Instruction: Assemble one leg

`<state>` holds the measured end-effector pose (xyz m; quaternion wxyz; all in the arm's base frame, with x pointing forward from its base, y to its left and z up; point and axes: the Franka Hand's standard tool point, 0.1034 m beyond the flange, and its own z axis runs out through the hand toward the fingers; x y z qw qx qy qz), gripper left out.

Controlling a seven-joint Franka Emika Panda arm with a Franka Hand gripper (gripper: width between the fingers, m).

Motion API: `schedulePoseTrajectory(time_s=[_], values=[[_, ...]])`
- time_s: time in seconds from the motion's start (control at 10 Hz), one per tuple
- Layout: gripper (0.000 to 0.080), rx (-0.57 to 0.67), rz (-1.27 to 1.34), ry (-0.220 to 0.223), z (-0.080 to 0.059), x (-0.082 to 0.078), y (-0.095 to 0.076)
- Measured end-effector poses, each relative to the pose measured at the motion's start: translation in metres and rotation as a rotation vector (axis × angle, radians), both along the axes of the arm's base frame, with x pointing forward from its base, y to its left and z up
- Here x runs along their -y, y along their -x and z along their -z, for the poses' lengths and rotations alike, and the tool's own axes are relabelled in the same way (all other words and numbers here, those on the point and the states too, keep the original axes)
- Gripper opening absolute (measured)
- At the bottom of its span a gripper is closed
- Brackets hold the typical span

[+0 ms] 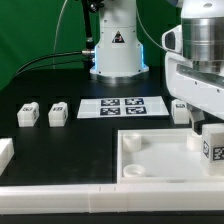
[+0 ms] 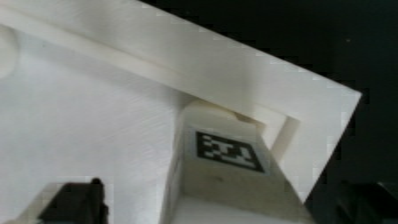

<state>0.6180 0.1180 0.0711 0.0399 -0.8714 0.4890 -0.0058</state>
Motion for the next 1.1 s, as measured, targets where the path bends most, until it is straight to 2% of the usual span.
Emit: schedulePoseTrajectory(time_s=[0.7,1.1], values=[[0.0649,0.048,-0.701,0.049,-0.0027,-0.0010,-0.0031],[0.0649,0.060,-1.145,0.099,-0.0026,0.0035,-0.0038]])
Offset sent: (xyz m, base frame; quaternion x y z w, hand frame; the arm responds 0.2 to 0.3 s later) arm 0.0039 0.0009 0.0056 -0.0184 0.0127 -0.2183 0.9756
